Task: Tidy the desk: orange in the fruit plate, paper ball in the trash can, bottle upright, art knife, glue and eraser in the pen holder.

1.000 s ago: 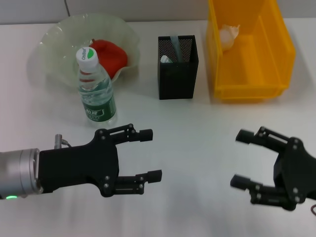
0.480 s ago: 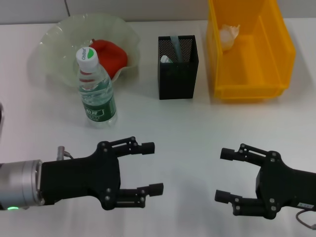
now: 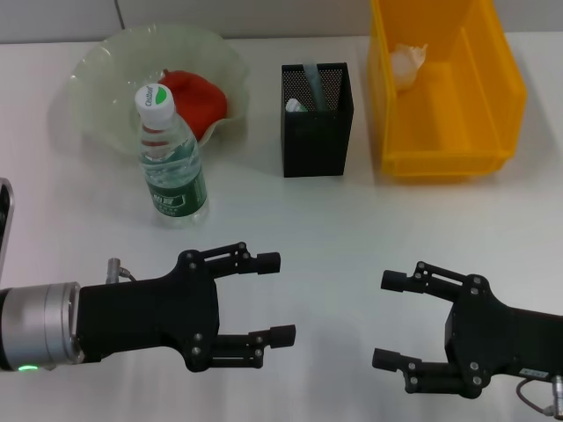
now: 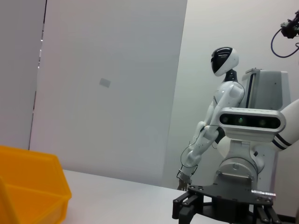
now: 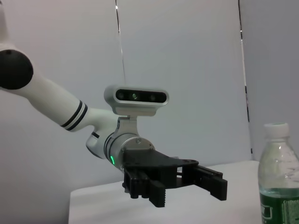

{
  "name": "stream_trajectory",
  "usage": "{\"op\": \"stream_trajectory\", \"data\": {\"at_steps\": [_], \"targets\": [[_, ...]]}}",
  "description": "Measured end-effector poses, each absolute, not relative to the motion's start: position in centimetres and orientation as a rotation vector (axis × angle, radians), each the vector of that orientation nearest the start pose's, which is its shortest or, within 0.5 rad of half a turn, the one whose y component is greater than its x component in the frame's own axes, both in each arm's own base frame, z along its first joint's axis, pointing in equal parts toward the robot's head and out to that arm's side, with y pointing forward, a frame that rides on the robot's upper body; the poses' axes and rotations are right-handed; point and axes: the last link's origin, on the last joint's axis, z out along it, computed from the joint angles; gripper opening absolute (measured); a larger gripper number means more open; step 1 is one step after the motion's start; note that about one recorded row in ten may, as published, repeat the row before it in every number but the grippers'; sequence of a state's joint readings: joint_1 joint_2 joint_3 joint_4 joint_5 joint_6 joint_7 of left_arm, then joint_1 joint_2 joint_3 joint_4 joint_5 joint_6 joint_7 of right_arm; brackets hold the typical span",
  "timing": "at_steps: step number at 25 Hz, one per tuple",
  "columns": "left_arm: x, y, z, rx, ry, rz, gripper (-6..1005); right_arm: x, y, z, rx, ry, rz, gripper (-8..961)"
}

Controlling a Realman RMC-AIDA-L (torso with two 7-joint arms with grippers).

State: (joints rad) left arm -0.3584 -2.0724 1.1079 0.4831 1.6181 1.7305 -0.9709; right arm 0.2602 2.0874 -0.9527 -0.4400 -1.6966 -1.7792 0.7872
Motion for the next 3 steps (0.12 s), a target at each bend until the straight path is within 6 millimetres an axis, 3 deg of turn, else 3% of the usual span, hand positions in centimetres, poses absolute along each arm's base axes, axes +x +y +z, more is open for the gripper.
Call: {"op": "stream_trajectory", "data": {"at_steps": [3], "targets": [[-26.11, 24.22, -4.3, -2.864, -0.268, -1.06, 810, 28.7, 21.14, -3.97, -2.735, 0.248, 1.07, 823]]}}
